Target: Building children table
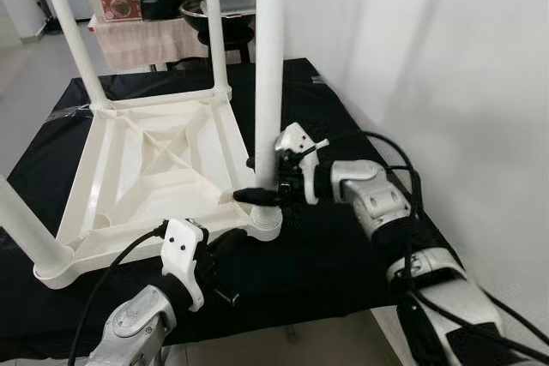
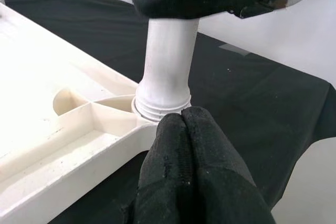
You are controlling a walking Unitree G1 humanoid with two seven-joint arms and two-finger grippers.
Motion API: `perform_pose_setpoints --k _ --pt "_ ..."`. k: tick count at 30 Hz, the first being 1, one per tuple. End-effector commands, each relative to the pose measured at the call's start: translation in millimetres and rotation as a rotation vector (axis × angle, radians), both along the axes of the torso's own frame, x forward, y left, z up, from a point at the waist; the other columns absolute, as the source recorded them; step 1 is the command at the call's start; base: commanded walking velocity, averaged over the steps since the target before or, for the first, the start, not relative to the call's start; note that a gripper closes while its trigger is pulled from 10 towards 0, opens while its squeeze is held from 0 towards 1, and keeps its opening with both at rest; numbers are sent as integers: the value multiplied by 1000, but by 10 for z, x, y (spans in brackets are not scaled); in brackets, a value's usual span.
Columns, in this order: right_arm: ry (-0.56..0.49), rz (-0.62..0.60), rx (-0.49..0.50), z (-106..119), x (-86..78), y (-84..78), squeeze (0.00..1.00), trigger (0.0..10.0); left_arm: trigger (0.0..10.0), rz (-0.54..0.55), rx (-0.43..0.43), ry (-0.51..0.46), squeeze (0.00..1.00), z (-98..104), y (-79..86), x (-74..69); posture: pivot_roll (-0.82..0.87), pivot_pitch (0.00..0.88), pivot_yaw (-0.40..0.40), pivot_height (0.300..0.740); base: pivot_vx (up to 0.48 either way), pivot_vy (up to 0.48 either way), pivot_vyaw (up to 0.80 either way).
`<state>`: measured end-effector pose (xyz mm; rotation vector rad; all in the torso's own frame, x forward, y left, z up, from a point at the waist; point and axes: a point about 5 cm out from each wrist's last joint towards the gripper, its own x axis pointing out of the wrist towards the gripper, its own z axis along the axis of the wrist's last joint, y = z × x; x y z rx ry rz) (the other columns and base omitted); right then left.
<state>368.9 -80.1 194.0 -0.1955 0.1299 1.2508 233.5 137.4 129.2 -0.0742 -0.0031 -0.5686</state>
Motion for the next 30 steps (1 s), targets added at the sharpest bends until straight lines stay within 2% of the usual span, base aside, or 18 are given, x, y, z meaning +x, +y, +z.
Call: perform_pose_setpoints --k 1,5,10,12,15,16,17,18,19,20,21,22,23,25,30 --pt "20 51 -2 -31 -23 35 0 0 10000 4 -8 11 0 -9 1 -16 42 0 -35 740 0 0 0" --pt "33 29 -3 -76 -8 -76 0 0 10000 5 -8 12 0 -10 -1 -24 39 0 -34 740 0 0 0" --pt "37 13 11 -97 -7 -128 0 0 10000 5 -8 11 0 -8 -3 -24 34 0 -32 740 0 0 0" --pt "28 -51 -2 -169 -11 -203 0 0 10000 5 -9 10 0 -3 -5 -17 30 0 -30 740 0 0 0" --pt "28 -51 -2 -169 -11 -203 0 0 10000 5 -9 10 0 -3 -5 -17 30 0 -30 740 0 0 0" --pt "25 -134 -30 -252 -26 -242 0 0 10000 5 -9 9 0 1 -1 -14 20 0 -30 740 0 0 0" --pt "25 -134 -30 -252 -26 -242 0 0 10000 5 -9 9 0 1 -1 -14 20 0 -30 740 0 0 0" --pt "45 -629 4 -458 -31 -229 0 0 10000 8 -8 6 0 8 24 -4 -1 0 -27 740 0 0 0" --pt "45 -629 4 -458 -31 -229 0 0 10000 8 -8 6 0 8 24 -4 -1 0 -27 740 0 0 0" --pt "88 -868 14 -563 -90 -241 0 0 10000 8 -8 5 0 16 36 2 -6 0 -15 740 0 0 0" --pt "88 -868 14 -563 -90 -241 0 0 10000 8 -8 5 0 16 36 2 -6 0 -15 740 0 0 0" --pt "132 -942 16 -642 -194 -184 0 0 10000 7 -8 4 0 19 40 6 -5 0 -12 740 0 0 0" --pt "132 -942 16 -642 -194 -184 0 0 10000 7 -8 4 0 19 40 6 -5 0 -12 740 0 0 0" --pt "93 -877 -5 -623 -264 20 0 0 10000 3 -1 5 0 13 45 21 -7 0 2 740 0 0 0" --pt "74 -831 -25 -614 -173 53 0 0 10000 0 4 7 0 1 41 40 5 0 -22 740 0 0 0"
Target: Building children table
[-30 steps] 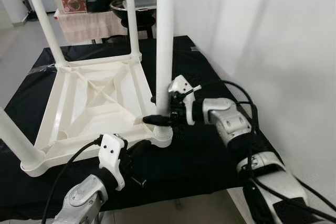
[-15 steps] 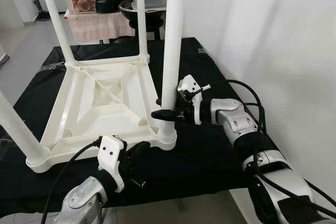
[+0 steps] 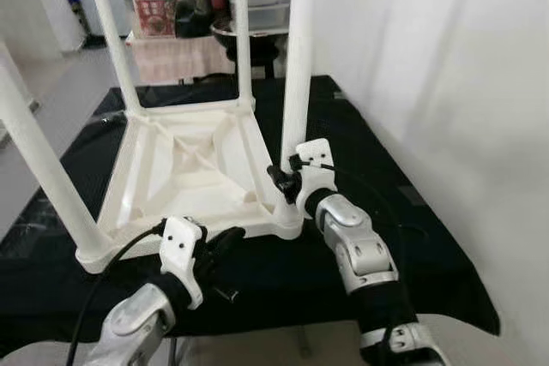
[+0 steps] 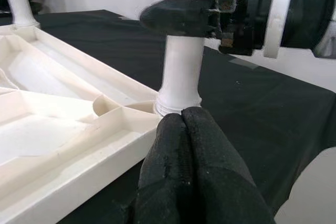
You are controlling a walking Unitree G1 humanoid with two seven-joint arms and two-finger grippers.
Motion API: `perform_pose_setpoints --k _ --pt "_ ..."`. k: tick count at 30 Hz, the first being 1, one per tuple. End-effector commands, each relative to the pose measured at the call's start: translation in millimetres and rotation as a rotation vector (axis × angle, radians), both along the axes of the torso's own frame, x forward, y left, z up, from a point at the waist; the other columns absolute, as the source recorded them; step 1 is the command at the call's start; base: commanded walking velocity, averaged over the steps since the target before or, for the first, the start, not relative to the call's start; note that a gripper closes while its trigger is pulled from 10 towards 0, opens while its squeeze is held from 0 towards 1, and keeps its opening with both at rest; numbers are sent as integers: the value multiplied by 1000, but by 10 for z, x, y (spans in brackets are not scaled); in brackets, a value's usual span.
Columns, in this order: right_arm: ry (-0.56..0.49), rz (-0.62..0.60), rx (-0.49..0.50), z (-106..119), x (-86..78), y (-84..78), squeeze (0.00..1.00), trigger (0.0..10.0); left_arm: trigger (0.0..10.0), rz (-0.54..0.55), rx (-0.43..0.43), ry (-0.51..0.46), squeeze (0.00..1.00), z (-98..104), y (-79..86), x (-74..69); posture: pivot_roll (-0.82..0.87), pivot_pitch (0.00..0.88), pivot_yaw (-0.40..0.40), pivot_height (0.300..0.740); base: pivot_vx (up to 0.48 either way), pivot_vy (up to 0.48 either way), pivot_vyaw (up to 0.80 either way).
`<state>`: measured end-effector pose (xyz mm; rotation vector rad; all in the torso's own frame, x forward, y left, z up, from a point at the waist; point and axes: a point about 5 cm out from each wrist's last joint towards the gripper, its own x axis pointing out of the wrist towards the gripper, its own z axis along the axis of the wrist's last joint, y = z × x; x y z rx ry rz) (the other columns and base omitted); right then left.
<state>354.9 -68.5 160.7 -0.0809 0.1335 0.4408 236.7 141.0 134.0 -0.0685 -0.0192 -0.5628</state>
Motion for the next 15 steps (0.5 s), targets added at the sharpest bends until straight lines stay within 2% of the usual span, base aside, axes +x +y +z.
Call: perform_pose_setpoints --k 1,3,4,7,8,9,11,13,14,15 --pt "118 -14 -44 -281 -33 -62 0 0 10000 -6 3 23 0 -47 5 8 5 0 -22 740 0 0 0" --pt "120 -10 -41 -278 -14 -63 0 0 10000 -2 2 22 0 -48 2 8 6 0 -22 740 0 0 0" --pt "121 6 -38 -272 1 -57 0 10000 10000 8 2 18 0 -48 2 7 11 0 -25 740 0 0 0" --pt "122 16 -36 -268 9 -55 0 10000 10000 16 2 16 0 -48 2 7 11 0 -25 740 0 0 0" --pt "107 116 -11 -200 4 -8 1000 10000 10000 19 2 15 0 -50 -4 6 14 0 -30 740 0 0 0" --pt "107 116 -11 -200 4 -8 1000 10000 10000 19 2 15 0 -50 -4 6 14 0 -30 740 0 0 0" --pt "58 343 59 -9 1 25 1000 10000 10000 9 -2 20 0 -60 -25 5 8 0 -32 740 0 0 0" --pt "58 343 59 -9 1 25 1000 10000 10000 9 -2 20 0 -60 -25 5 8 0 -32 740 0 0 0" --pt "31 444 65 81 5 0 733 10000 10000 4 -3 22 0 -63 -34 5 10 0 -32 740 0 0 0" --pt "10 533 55 146 5 -33 0 10000 10000 1 -3 23 0 -66 -42 4 15 0 -36 740 0 0 0"
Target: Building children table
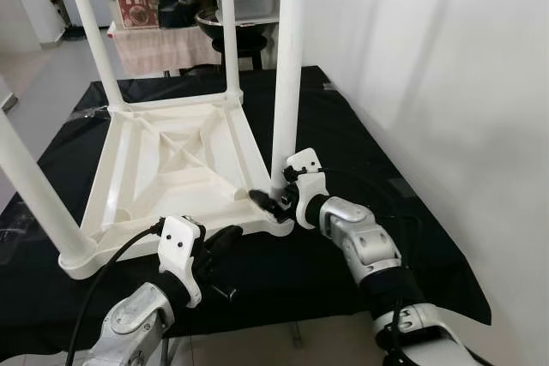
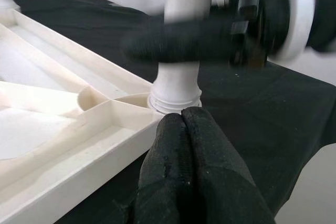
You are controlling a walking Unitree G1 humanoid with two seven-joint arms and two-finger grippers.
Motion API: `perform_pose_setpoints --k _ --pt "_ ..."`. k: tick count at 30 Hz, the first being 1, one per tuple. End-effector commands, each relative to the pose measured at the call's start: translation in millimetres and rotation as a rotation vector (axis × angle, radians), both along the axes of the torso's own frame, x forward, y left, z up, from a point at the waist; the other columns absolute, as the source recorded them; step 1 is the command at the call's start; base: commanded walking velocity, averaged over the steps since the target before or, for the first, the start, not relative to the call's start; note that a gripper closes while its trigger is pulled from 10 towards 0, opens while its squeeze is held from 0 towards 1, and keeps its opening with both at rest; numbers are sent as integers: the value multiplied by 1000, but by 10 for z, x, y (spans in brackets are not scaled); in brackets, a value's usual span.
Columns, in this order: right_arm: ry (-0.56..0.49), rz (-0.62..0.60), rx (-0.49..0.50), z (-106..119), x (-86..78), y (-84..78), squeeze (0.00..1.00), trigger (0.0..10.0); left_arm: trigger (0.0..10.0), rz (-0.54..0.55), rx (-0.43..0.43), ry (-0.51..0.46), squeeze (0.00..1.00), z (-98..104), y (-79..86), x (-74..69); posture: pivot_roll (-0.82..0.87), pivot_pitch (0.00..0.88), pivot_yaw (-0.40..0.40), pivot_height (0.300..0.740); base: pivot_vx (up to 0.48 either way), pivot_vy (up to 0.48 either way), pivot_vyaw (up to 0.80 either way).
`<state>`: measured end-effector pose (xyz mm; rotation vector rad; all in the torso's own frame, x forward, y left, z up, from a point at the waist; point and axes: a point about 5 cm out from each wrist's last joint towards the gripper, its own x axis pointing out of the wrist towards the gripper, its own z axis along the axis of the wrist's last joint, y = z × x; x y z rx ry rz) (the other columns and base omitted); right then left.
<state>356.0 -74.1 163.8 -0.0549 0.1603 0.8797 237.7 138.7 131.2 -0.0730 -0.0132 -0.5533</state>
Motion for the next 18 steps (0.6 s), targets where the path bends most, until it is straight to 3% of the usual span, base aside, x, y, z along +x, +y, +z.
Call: perform_pose_setpoints --k 1,4,5,7,12,13,15,16,18 --pt "-43 97 24 114 -6 23 0 10000 10000 -8 -1 16 0 -38 -19 -6 15 0 -36 740 0 0 0" --pt "-61 266 -17 192 5 -40 0 10000 10000 -9 -2 17 0 -43 -30 -11 19 0 -40 740 0 0 0" --pt "-61 266 -17 192 5 -40 0 10000 10000 -9 -2 17 0 -43 -30 -11 19 0 -40 740 0 0 0" --pt "-50 400 -52 301 86 -90 0 10000 10000 -7 -2 19 0 -44 -36 -32 33 0 -44 740 0 0 0" --pt "-22 410 -54 315 145 -70 0 10000 10000 -6 -3 20 0 -40 -32 -47 40 0 -44 740 0 0 0" --pt "-12 419 -65 302 149 -62 0 9216 10000 -6 -3 20 0 -39 -32 -50 40 0 -44 740 0 0 0" --pt "-4 433 -71 294 146 -62 0 9216 10000 -6 -3 20 0 -38 -31 -51 40 0 -44 740 0 0 0" --pt "8 454 -75 281 139 -63 0 0 10000 -6 -3 21 0 -38 -32 -55 46 0 -46 740 0 0 0" --pt "16 474 -72 277 136 -70 0 0 10000 -6 -3 21 0 -38 -32 -58 47 0 -45 740 0 0 0"
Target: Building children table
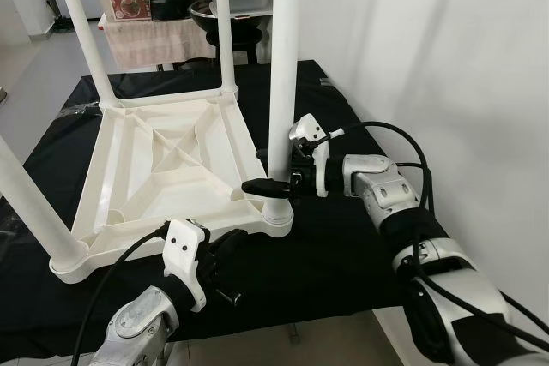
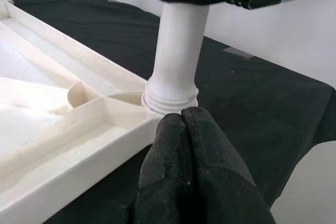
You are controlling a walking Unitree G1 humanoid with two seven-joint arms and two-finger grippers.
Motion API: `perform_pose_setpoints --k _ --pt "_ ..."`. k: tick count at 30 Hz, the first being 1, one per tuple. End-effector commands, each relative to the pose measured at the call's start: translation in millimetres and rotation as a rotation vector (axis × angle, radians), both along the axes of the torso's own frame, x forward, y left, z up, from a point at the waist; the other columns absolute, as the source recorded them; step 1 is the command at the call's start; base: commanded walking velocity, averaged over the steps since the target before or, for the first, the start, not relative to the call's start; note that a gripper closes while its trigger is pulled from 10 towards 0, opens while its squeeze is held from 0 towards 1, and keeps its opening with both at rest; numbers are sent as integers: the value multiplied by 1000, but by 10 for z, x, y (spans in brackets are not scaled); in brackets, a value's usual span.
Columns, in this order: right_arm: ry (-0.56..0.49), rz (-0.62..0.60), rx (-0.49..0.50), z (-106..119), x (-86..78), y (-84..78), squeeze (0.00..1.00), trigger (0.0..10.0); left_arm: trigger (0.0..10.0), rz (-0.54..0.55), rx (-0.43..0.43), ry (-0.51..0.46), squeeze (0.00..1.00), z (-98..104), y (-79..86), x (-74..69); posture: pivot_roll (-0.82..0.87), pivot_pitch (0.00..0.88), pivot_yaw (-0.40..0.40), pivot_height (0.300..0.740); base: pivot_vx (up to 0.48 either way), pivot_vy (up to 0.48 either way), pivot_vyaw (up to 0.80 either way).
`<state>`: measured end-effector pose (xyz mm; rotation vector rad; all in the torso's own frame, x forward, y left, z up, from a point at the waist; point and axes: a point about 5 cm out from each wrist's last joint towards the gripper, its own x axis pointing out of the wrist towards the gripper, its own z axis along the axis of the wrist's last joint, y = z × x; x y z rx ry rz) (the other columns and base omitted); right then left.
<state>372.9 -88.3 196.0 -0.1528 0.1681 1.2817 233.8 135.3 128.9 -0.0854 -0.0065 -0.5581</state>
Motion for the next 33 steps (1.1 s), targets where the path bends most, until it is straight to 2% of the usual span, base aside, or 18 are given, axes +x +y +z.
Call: perform_pose_setpoints --k 1,7,10,12,14,15,16,17,18,19,20,21,22,23,26,30,32,33 --pt "31 71 -17 -48 -30 61 0 0 10000 0 6 12 0 -14 1 -21 47 0 -45 740 0 0 0" --pt "35 70 -13 -51 -12 34 0 0 10000 1 5 12 0 -14 -1 -23 47 0 -45 740 0 0 0" --pt "24 21 -7 -77 8 -31 0 0 10000 2 4 12 0 -12 -4 -22 41 0 -41 740 0 0 0" --pt "3 -80 -20 -148 28 -125 0 0 10000 2 3 10 0 -8 -4 -21 35 0 -45 740 0 0 0" --pt "3 -80 -20 -148 28 -125 0 0 10000 2 3 10 0 -8 -4 -21 35 0 -45 740 0 0 0" --pt "3 -171 -36 -208 43 -182 0 0 10000 4 3 9 0 -4 3 -20 24 0 -38 740 0 0 0" --pt "3 -171 -36 -208 43 -182 0 0 10000 4 3 9 0 -4 3 -20 24 0 -38 740 0 0 0" --pt "24 -294 -82 -380 -10 -210 0 0 10000 5 3 8 0 1 21 -18 15 0 -32 740 0 0 0" --pt "24 -294 -82 -380 -10 -210 0 0 10000 5 3 8 0 1 21 -18 15 0 -32 740 0 0 0" --pt "45 -454 -127 -533 -58 -220 0 0 10000 6 4 8 0 6 42 -19 8 0 -25 740 0 0 0" --pt "78 -762 -153 -693 -171 -247 0 0 10000 5 6 9 0 7 65 -14 -6 0 -11 740 0 0 0" --pt "60 -932 -177 -740 -299 -289 0 0 10000 1 9 10 0 8 77 -10 -8 0 -12 740 0 0 0" --pt "60 -932 -177 -740 -299 -289 0 0 10000 1 9 10 0 8 77 -10 -8 0 -12 740 0 0 0" --pt "43 -1030 -185 -743 -378 -328 0 0 10000 -1 10 11 0 8 83 -7 -8 0 -12 740 0 0 0" --pt "27 -1000 -207 -737 -395 -279 0 0 10000 -3 13 11 0 4 87 7 -20 0 -3 740 0 0 0" --pt "67 -929 -211 -726 -236 -242 0 0 10000 -5 21 8 0 -1 65 40 3 0 -30 740 0 0 0" --pt "67 -929 -211 -726 -236 -242 0 0 10000 -5 21 8 0 -1 65 40 3 0 -30 740 0 0 0" --pt "76 -928 -204 -716 -208 -216 0 8157 10000 4 21 5 0 0 65 38 5 0 -31 740 0 0 0"
